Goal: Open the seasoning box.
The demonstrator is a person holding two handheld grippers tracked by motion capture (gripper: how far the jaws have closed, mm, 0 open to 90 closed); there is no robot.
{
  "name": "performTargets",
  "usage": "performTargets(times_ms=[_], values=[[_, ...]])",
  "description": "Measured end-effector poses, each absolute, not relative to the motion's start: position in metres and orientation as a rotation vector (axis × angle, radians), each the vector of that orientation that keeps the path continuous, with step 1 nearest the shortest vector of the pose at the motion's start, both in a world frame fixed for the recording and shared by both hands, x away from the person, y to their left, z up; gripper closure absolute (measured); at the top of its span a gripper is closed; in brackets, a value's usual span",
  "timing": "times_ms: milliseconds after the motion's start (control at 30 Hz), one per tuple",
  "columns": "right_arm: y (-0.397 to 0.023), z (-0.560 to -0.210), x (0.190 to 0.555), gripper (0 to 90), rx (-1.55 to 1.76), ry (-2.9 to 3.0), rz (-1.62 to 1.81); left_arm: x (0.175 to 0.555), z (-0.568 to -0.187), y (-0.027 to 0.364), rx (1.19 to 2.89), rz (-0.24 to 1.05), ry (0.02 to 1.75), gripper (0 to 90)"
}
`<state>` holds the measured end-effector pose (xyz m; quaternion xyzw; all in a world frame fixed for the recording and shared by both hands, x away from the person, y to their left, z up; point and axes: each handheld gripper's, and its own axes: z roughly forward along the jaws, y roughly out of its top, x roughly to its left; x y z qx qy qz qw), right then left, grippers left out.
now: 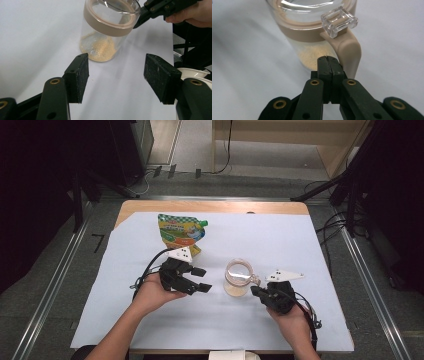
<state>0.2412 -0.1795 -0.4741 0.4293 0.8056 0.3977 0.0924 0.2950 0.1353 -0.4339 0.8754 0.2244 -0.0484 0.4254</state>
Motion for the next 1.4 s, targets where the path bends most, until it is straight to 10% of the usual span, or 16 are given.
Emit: performTargets(times_ms=[1400], values=[[-0.173,-0.507,0.295,90.0,1.245,2.386,1.151,0.310,-0.437,0.115,2.139,-0.149,0.571,22.7]])
